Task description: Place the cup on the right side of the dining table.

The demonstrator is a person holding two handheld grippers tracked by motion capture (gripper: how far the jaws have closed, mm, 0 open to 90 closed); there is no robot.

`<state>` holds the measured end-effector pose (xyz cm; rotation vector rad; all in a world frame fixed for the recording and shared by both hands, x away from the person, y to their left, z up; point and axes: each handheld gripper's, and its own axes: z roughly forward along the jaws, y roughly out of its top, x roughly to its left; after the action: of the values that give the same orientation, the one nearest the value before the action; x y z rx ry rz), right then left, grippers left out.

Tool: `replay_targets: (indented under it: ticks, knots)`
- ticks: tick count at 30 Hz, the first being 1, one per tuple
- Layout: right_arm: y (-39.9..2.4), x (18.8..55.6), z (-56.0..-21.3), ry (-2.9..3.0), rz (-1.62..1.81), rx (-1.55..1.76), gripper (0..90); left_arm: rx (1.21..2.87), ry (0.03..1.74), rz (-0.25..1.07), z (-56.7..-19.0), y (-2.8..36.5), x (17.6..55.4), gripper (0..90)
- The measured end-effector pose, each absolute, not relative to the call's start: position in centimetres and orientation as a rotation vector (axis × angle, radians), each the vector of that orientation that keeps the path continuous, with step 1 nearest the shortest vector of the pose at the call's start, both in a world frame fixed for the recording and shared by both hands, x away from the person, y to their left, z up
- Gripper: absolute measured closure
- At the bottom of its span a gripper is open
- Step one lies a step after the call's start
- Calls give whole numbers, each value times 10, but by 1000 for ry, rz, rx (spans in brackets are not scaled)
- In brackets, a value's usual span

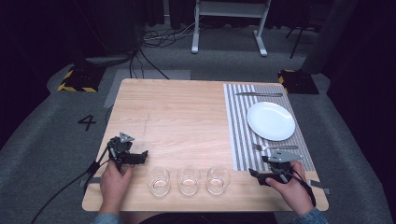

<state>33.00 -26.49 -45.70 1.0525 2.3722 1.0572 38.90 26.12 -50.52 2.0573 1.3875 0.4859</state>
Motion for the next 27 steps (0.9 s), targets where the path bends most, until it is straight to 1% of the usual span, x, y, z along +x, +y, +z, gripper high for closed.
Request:
replay_targets:
  ticks: [6, 14, 27]
  knots:
    - [-256, 323, -439, 2389, 1076, 1002, 232, 2057, 1388, 486, -505, 261, 389, 4]
    - [-240, 317, -423, 2428, 1083, 940, 205, 2058, 1387, 486, -505, 261, 389, 4]
    - [-221, 307, -406, 2455, 1106, 850, 194, 2059, 1388, 485, -505, 262, 389, 4]
